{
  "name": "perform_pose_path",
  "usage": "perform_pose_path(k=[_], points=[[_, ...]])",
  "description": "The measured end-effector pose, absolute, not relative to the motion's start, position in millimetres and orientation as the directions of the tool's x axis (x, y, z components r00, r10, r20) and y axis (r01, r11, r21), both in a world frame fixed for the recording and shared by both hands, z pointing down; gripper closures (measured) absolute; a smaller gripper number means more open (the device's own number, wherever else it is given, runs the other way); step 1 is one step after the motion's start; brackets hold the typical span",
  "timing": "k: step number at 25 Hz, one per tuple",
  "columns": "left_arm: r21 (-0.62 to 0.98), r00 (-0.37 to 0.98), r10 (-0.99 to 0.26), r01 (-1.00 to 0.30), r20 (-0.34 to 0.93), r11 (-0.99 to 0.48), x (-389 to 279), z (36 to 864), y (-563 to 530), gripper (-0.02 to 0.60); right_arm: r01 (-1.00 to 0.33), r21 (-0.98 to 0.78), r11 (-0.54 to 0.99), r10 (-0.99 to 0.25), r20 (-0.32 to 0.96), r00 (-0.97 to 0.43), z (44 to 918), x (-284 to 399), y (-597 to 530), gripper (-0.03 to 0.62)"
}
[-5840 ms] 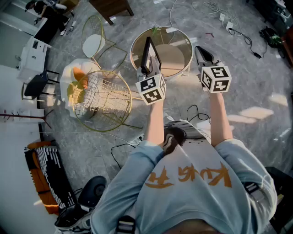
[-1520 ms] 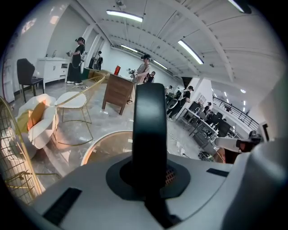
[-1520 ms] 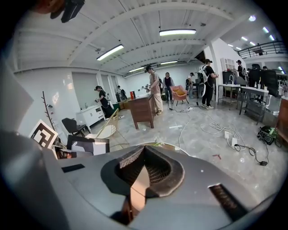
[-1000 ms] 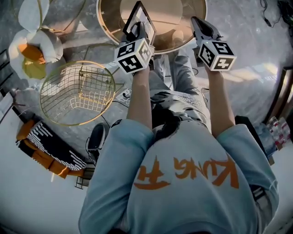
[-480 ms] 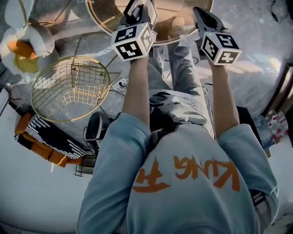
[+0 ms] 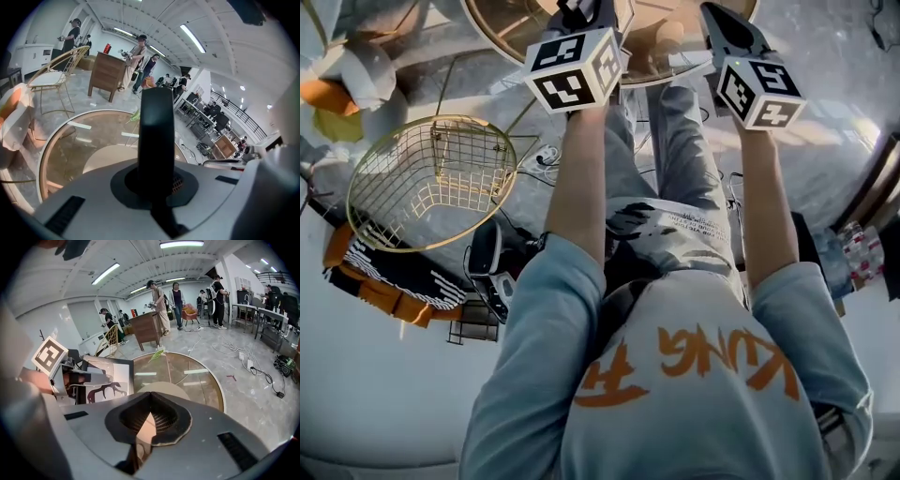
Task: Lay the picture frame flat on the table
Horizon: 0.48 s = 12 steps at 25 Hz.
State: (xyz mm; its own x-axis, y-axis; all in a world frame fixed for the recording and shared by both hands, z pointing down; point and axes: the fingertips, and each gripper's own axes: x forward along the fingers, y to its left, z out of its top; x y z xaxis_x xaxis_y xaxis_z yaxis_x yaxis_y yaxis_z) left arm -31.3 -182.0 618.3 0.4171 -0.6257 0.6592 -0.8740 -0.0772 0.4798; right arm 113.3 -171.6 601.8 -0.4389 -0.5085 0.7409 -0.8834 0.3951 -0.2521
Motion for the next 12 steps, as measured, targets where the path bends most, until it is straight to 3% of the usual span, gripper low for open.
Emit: perform_pose_path(k=[12], points=[[0.629, 0.512, -0.663, -0.774, 0.546, -0.079, -14.9, 646.1, -207.5, 0.554, -0.879, -0.231, 0.417, -0.523, 0.73, -0.44, 639.4, 121.8, -195.9, 0.595]])
